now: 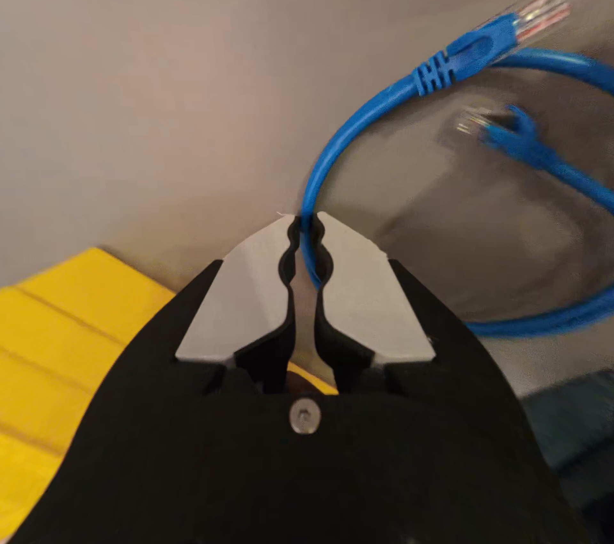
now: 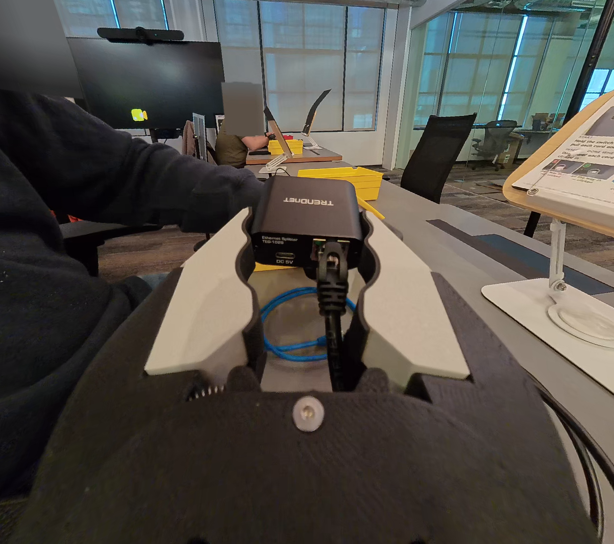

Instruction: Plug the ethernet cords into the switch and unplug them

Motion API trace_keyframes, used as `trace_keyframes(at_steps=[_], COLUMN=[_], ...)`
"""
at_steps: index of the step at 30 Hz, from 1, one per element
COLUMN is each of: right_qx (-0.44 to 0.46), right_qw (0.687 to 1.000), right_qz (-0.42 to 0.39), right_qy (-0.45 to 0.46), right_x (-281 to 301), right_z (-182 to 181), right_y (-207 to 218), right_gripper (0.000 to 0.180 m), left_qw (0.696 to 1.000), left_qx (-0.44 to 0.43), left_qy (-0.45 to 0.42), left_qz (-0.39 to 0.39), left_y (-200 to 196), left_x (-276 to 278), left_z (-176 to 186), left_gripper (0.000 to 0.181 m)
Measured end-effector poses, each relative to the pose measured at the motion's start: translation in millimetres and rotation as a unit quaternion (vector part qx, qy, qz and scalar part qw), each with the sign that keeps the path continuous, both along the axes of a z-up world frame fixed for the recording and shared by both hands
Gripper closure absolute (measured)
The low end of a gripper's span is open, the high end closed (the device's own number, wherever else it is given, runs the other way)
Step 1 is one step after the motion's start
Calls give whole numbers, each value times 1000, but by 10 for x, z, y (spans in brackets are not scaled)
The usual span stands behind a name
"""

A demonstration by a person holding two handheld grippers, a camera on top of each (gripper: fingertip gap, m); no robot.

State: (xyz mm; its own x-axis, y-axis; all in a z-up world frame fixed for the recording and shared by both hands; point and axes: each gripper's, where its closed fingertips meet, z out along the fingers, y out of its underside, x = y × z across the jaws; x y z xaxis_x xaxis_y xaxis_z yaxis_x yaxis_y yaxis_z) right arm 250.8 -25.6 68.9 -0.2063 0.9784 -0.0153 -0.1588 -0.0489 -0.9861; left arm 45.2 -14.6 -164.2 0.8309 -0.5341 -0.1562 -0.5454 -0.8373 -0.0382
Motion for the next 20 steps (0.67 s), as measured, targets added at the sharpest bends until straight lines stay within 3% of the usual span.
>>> trace_keyframes(at_steps=[2,5,8,12,18,20], right_qx=[1,0,-2,1,-1,-3], right_qw=[1000,1000,1000,1000,1000,1000], right_qz=[2,4,8,8,9,10], right_qy=[1,1,1,-5,0,2], right_x=[4,-3,-22,-43,-17,-14], right_z=[2,-7,-6,-17,-9,-13], right_y=[-11,-21,-34,-65,-64,-51], right_gripper=[119,119,119,119,119,119], left_qw=[998,997,982,938,931,936], left_qx=[-7,42,125,178,120,94], left_qy=[-55,-69,-70,-33,-128,-117], left_qz=[30,0,-125,-295,-319,-318], left_y=[-129,-144,-21,149,274,283], left_x=[36,94,397,746,937,868], left_z=[65,267,435,349,202,109], left_gripper=[157,147,148,146,157,162])
